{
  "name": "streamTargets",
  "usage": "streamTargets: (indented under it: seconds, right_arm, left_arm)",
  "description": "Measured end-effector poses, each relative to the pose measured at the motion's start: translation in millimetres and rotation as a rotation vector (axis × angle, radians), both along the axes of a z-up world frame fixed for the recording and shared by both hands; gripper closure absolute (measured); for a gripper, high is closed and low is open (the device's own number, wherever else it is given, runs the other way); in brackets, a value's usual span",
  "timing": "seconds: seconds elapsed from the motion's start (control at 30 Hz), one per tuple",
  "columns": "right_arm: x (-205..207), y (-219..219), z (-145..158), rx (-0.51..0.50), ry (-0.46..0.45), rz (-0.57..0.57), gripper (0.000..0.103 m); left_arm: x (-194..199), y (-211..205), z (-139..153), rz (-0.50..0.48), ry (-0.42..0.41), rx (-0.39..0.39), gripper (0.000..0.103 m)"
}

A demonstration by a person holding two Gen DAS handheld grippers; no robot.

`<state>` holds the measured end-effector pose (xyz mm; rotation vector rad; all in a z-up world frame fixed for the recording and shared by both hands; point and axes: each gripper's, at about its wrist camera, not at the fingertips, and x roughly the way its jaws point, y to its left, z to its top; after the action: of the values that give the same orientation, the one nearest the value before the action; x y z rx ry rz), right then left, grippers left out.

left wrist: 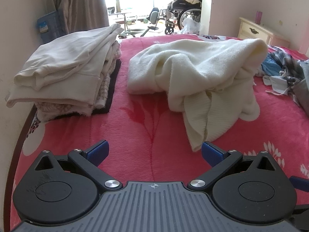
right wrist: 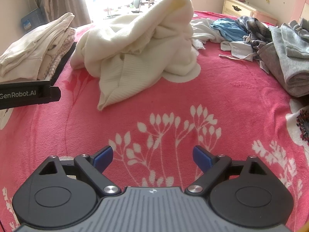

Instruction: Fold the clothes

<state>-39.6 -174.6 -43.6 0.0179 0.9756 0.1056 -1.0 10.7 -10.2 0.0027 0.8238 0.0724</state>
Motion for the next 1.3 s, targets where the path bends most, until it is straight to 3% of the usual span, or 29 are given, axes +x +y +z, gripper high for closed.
streamTargets:
  seconds: [0.87, 1.3]
  right_arm:
    - [0.7, -0.2, 0.5, -0.01, 0.0, -0.005, 0.01]
    - [0.4, -0.1, 1.0, -0.009, -0.004, -0.008, 0.01]
  left_arm:
    - [-0.5, 2.6, 0.9, 0.02, -0.003, 0.008, 0.0]
    - [-1.1, 7.3, 1.9, 0.033, -0.013, -0.028, 0.0]
